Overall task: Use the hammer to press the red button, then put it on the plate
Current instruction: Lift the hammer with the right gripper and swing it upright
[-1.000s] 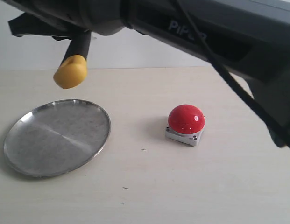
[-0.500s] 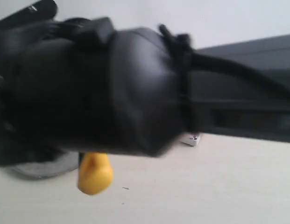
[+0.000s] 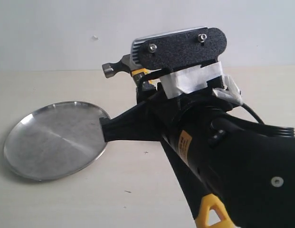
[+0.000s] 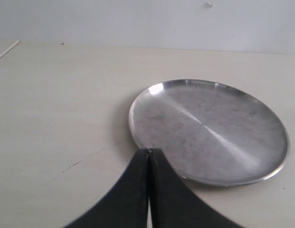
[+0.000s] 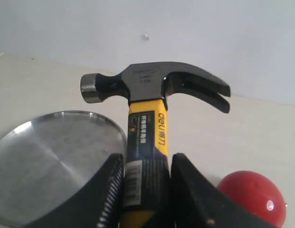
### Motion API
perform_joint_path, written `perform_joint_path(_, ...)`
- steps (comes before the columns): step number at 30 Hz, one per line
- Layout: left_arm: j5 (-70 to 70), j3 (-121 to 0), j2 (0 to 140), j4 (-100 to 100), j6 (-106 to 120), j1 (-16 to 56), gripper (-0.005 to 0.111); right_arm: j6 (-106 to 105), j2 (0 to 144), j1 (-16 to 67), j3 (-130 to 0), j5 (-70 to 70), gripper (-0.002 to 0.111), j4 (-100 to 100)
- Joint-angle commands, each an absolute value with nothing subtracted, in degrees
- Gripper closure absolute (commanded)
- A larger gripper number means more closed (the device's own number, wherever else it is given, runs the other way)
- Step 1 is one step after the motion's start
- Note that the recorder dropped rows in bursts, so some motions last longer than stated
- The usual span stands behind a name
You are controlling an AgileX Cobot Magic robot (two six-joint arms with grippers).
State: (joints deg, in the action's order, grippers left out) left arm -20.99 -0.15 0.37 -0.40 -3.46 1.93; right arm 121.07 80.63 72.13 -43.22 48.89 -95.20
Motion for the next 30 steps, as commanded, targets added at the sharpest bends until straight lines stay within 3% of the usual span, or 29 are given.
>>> perform_joint_path(1,-20.46,0.0,0.0,-0.95,-3.49,1.77,0.107,121.52,79.3,71.95,-43.28,51.24,0.108,-99.95)
perform_joint_path(20,-20.46,0.0,0.0,-0.95,-3.49,1.77,0.107,120.35,79.19,71.83,-43.81,52.92,0.108,-99.95)
perform_joint_path(25,-20.46,0.0,0.0,-0.95,-3.49,1.77,0.107,97.48,79.05,68.46,-51.04,43.93,0.108,-94.53)
perform_joint_path(30,-20.46,0.0,0.0,-0.95,-3.49,1.77,0.107,68.74,78.96,61.25,-60.36,31.5,0.108,-74.12)
